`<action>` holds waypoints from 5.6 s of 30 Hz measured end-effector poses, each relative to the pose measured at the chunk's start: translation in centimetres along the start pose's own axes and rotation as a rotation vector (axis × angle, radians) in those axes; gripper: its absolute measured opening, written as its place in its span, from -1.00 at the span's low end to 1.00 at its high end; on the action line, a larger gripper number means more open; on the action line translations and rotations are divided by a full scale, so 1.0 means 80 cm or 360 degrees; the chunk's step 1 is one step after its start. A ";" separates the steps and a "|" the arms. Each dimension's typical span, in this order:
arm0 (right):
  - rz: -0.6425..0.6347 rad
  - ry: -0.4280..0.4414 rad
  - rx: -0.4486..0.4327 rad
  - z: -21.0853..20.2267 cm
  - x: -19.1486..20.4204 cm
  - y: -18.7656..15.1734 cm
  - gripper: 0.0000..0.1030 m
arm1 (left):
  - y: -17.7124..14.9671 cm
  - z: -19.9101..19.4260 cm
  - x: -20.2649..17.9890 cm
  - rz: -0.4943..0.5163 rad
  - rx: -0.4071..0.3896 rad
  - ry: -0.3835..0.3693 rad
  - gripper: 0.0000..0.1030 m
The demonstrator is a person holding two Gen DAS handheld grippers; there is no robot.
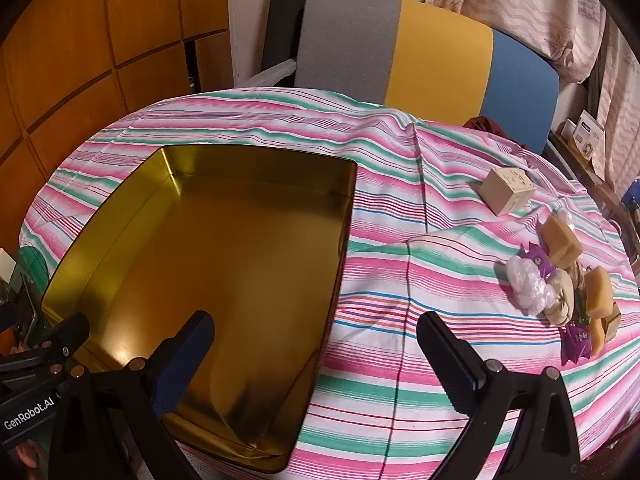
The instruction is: Organize objects
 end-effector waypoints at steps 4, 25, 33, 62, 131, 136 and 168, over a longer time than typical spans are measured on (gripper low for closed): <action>0.0038 -0.0013 -0.0008 -0.001 -0.013 -0.004 1.00 | -0.004 0.005 -0.008 0.0008 0.0040 -0.0014 1.00; 0.0316 -0.0033 -0.0026 0.006 -0.123 -0.073 1.00 | -0.063 0.002 -0.093 0.0281 0.0185 -0.0308 1.00; 0.0651 -0.0317 0.0003 0.006 -0.243 -0.151 0.64 | -0.102 -0.027 -0.152 0.0565 0.0136 -0.0474 1.00; 0.0680 -0.0292 -0.0197 0.058 -0.387 -0.194 -0.23 | -0.137 -0.052 -0.328 0.0865 0.0071 -0.0597 1.00; 0.0601 -0.0328 -0.0182 0.054 -0.364 -0.191 -0.23 | -0.092 -0.036 -0.246 0.0391 -0.0022 -0.1100 -0.33; 0.0673 -0.0187 -0.0249 0.043 -0.337 -0.189 -0.24 | -0.067 -0.018 -0.194 0.0229 -0.0012 -0.1001 -0.33; 0.0138 0.0512 -0.0557 -0.057 -0.071 -0.032 -0.24 | 0.005 0.079 -0.024 -0.0066 -0.0055 -0.0382 -0.28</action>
Point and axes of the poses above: each gripper's, at about its wrist camera, not at the fingertips, and z roughly the way its jaws point, x to its left, y to its top, the point moved 6 cm from there along z, roughly the way its jaws point, and after that the axes turned 13 degrees about -z, right-handed, at the moved point
